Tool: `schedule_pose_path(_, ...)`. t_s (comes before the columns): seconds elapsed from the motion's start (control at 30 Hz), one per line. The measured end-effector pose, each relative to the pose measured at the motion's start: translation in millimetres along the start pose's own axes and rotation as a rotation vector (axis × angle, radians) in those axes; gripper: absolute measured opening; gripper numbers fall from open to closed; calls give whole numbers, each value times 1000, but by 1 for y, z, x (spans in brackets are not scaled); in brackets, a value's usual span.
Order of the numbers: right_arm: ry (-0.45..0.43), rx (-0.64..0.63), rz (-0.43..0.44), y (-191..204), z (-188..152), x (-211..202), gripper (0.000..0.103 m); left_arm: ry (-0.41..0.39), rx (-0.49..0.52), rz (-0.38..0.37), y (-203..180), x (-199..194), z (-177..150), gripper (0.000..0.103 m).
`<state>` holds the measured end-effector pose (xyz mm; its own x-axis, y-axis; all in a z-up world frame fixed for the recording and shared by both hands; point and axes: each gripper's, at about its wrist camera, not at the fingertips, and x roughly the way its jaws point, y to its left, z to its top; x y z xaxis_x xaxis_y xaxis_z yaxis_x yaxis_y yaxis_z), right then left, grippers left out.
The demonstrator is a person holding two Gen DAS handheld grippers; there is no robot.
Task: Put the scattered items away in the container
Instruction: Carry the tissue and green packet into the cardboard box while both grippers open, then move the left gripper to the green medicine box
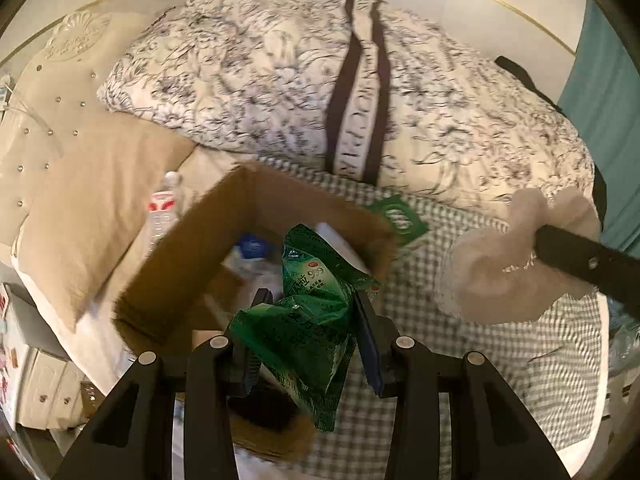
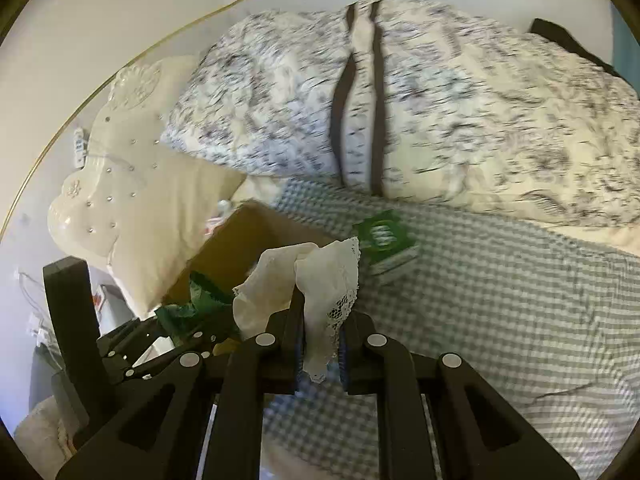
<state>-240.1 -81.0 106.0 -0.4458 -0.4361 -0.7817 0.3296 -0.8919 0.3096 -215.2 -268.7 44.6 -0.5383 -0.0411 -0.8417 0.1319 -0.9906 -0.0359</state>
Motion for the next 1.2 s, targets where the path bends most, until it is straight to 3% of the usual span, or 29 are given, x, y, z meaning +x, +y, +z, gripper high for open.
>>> schedule_pose_path(0.3,60,25,-31,56,-1,73,13,67,49,-16,54,39,-1,42)
schedule_pose_path(0.4,51,39,-42,64,6,83,14,99,48,-22,64,49,5,44)
schedule_pose_path(0.43,46,46,-45,66,10,85,15,102,46,-26,66,52,7,51)
schedule_pose_path(0.47,40,50,-50,67,13,86,19,103,44,-24,68,53,10,65)
schedule_pose_path(0.5,35,55,-58,68,16,87,41,106,40,-16,70,54,12,75)
schedule_pose_path(0.53,29,63,-75,69,19,88,56,110,33,-7,72,55,15,92)
schedule_pose_path(0.57,13,73,-97,70,23,87,81,113,24,3,74,56,18,98)
schedule_pose_path(0.6,-6,81,-117,71,26,86,85,114,15,6,76,55,21,98)
schedule_pose_path(0.87,-66,99,-187,54,42,63,85,125,-1,-19,71,54,34,99)
schedule_pose_path(1.2,-91,218,-265,-31,14,2,85,111,-3,-42,-13,43,31,99)
